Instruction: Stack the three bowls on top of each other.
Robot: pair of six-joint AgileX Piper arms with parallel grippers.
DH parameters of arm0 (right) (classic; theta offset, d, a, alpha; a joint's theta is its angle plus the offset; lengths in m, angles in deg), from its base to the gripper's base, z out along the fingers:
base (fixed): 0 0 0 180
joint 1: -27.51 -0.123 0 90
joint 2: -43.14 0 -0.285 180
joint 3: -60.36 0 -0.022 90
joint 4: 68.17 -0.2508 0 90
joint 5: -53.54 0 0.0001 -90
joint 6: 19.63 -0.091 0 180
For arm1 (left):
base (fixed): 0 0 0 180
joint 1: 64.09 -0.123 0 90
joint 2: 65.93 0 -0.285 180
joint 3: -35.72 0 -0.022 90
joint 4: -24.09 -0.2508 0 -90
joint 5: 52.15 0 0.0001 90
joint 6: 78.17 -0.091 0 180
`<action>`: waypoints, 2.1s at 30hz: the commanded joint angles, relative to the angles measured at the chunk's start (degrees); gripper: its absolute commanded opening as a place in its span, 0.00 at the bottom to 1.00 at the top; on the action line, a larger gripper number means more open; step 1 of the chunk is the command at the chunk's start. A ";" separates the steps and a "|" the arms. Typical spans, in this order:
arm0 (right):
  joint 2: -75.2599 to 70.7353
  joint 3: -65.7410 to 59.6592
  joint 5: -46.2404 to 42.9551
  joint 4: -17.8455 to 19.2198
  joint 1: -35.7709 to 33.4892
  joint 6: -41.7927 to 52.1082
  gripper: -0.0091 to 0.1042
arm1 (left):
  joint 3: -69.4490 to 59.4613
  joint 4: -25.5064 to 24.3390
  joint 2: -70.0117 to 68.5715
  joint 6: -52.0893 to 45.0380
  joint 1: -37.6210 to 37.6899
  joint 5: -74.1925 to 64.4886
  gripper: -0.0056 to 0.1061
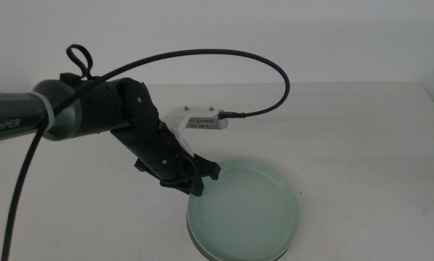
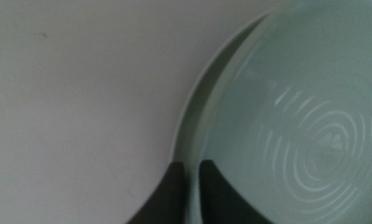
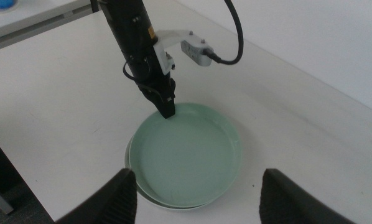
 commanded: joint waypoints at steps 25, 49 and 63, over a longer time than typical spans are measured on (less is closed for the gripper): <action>0.28 1.42 -4.05 -0.28 0.18 0.08 0.53 | 8.89 -1.56 -28.87 -3.13 -17.38 -5.11 0.98; 7.66 2.36 -15.71 9.16 0.18 -18.47 0.53 | -0.65 -5.56 -51.49 2.21 -17.38 -0.32 0.98; 16.84 11.70 -10.81 32.64 5.53 -35.38 0.49 | -5.59 -13.20 -59.94 2.36 -17.38 2.63 0.98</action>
